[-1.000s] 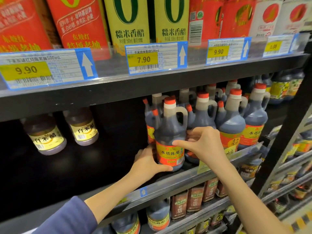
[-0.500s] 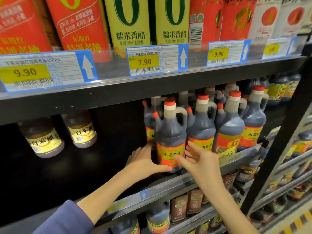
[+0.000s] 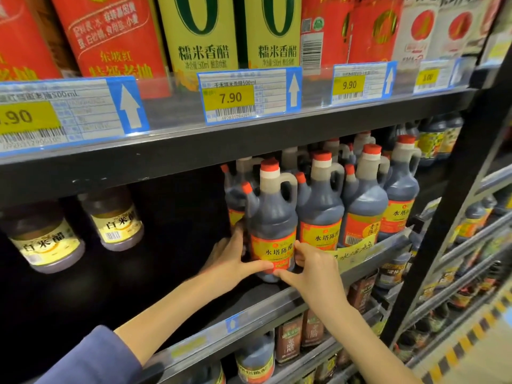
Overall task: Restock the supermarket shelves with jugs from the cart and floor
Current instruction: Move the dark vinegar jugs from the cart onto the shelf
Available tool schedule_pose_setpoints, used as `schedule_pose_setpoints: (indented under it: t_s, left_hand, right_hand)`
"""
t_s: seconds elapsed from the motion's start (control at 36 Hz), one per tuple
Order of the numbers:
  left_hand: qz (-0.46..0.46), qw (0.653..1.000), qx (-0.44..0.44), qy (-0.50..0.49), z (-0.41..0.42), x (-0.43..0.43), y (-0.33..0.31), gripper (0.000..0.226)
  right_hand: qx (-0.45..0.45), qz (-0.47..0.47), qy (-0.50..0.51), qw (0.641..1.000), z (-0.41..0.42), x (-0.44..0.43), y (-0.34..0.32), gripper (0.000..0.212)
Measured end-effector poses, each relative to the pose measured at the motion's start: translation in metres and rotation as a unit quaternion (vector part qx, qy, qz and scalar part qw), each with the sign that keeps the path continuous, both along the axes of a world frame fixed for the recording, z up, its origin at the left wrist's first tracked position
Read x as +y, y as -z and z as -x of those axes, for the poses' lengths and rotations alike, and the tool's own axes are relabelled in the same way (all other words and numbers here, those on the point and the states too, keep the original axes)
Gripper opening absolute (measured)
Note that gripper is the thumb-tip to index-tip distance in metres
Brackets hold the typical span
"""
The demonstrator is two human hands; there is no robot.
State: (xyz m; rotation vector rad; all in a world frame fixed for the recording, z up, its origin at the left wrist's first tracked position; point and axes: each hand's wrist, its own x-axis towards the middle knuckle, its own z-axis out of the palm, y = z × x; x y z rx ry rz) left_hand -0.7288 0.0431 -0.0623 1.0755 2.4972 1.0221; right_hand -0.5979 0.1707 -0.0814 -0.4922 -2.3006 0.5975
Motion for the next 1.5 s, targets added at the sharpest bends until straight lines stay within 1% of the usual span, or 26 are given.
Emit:
schedule_pose_setpoints:
  t_s: [0.08, 0.19, 0.25, 0.33, 0.42, 0.47, 0.53, 0.61, 0.72, 0.81, 0.92, 1.03, 1.17, 1.28, 1.33, 1.42, 1.5]
  left_hand:
    - [0.018, 0.999, 0.025, -0.024, -0.003, 0.003, 0.003, 0.107]
    - [0.008, 0.998, 0.057, -0.04, -0.008, 0.009, 0.005, 0.111]
    - [0.0, 0.997, 0.066, -0.044, -0.01, 0.01, 0.003, 0.109]
    - [0.007, 0.997, 0.067, -0.045, -0.012, 0.009, 0.0, 0.107]
    - [0.014, 0.996, 0.078, -0.045, -0.016, 0.008, -0.005, 0.103]
    - [0.024, 0.995, 0.089, -0.044, -0.017, 0.007, -0.008, 0.101]
    - [0.041, 0.994, 0.088, -0.041, -0.017, 0.006, -0.012, 0.105]
    - [0.092, 0.991, 0.086, -0.04, -0.019, 0.001, -0.022, 0.115]
    - [0.142, 0.982, 0.124, -0.012, -0.034, -0.019, -0.034, 0.101]
    - [0.167, 0.972, 0.16, 0.042, -0.05, -0.038, -0.042, 0.088]
    - [0.198, 0.96, 0.186, 0.069, -0.073, -0.064, -0.045, 0.079]
    - [0.215, 0.957, 0.188, 0.052, -0.106, -0.091, -0.04, 0.074]
    - [0.23, 0.956, 0.18, -0.014, -0.151, -0.134, -0.024, 0.069]
    - [0.239, 0.951, 0.177, -0.084, -0.2, -0.176, -0.007, 0.067]
    - [0.248, 0.948, 0.168, -0.112, -0.223, -0.2, 0.005, 0.067]
    - [0.291, 0.933, 0.142, -0.157, -0.259, -0.238, 0.021, 0.064]
    - [0.324, 0.922, 0.118, -0.179, -0.295, -0.275, 0.028, 0.058]
  right_hand:
    - [-0.021, 0.021, -0.003, 1.0, 0.004, 0.003, -0.004, 0.049]
    - [-0.062, 0.043, -0.015, 0.997, 0.01, 0.011, -0.005, 0.047]
    - [-0.09, 0.022, -0.018, 0.996, 0.01, 0.011, -0.01, 0.047]
    - [-0.131, -0.043, -0.01, 0.99, 0.007, 0.009, -0.019, 0.041]
    - [-0.122, -0.061, -0.003, 0.991, 0.007, 0.008, -0.021, 0.043]
    - [-0.11, -0.032, 0.0, 0.993, 0.008, 0.008, -0.017, 0.044]
    - [-0.104, -0.004, -0.001, 0.995, 0.009, 0.008, -0.014, 0.044]
    - [-0.092, 0.03, -0.02, 0.995, 0.006, 0.008, -0.012, 0.04]
    - [-0.088, 0.04, -0.054, 0.994, -0.007, 0.006, -0.017, 0.036]
    - [-0.128, 0.005, -0.091, 0.988, -0.02, 0.0, -0.025, 0.036]
    - [-0.218, -0.049, -0.138, 0.965, -0.04, -0.007, -0.039, 0.047]
    - [-0.264, -0.076, -0.173, 0.946, -0.058, -0.011, -0.039, 0.048]
    - [-0.273, -0.189, -0.224, 0.916, -0.086, -0.031, -0.041, 0.064]
    - [-0.282, -0.228, -0.267, 0.893, -0.107, -0.054, -0.032, 0.069]
    - [-0.281, -0.24, -0.298, 0.88, -0.118, -0.069, -0.026, 0.07]
    - [-0.279, -0.262, -0.334, 0.861, -0.13, -0.094, -0.015, 0.068]
    - [-0.282, -0.292, -0.376, 0.833, -0.142, -0.124, -0.004, 0.065]
